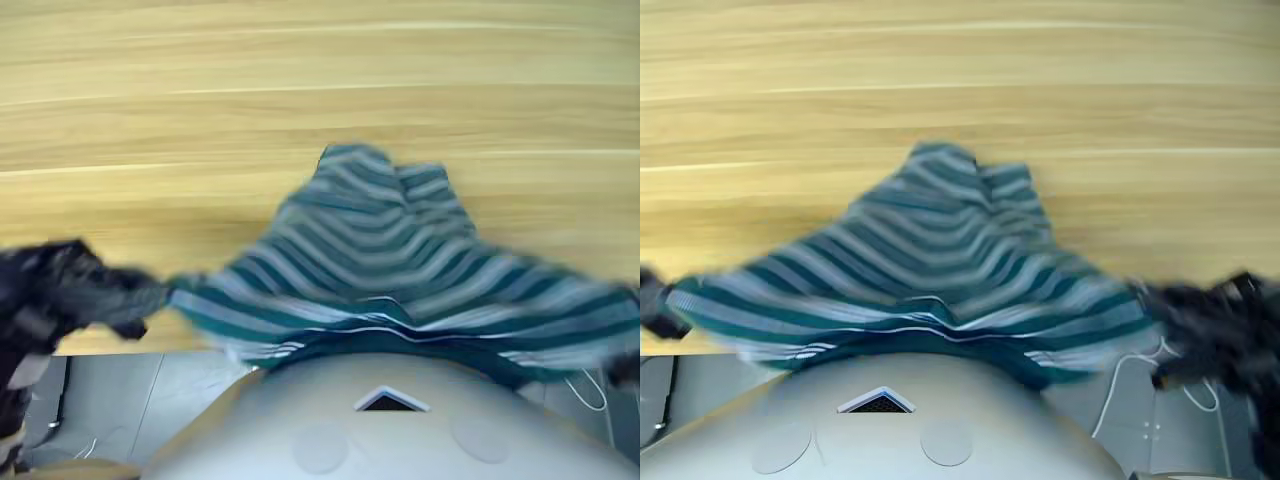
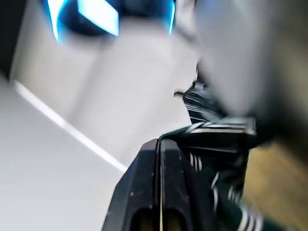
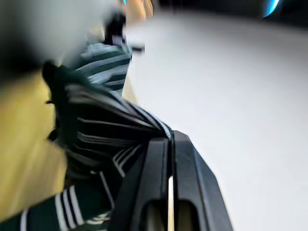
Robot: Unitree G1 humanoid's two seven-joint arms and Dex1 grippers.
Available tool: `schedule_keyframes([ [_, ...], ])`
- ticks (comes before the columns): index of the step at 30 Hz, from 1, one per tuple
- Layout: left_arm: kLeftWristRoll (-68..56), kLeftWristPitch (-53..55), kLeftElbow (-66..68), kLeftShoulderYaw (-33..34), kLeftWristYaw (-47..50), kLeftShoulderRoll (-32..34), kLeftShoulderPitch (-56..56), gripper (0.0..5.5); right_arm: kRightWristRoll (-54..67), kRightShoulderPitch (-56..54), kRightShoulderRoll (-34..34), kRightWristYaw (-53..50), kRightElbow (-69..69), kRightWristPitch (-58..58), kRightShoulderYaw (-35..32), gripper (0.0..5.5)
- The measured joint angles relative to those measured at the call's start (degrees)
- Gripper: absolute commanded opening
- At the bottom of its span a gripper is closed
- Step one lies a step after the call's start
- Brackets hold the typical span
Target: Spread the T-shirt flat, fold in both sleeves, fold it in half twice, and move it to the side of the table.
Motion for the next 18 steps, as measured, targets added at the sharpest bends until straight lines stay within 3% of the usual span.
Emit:
schedule_keyframes([
  [5,28.1,4.7,19.8,-1.7,4.8,-4.0,-10.5,0.0,-20.0,-16.4,2.2,1.3,11.1,18.3,6.9,0.04],
  [9,51.6,8.9,40.4,-9.4,9.4,-6.1,-26.3,0.0,-45.6,-41.3,8.5,5.4,27.0,34.3,20.7,0.04],
  [12,60.0,12.5,52.5,-15.8,8.4,-8.2,-39.9,0.0,-56.8,-60.5,14.2,7.3,39.0,40.6,29.0,0.04],
  [15,64.3,16.9,61.9,-19.0,14.2,-12.8,-56.8,0.0,-63.3,-81.0,22.1,-0.9,49.7,47.5,33.6,0.04],
  [18,66.4,21.7,70.6,-19.5,27.1,-16.9,-74.3,0.0,-65.6,-98.6,28.0,-13.9,59.0,53.2,34.5,0.04],
])
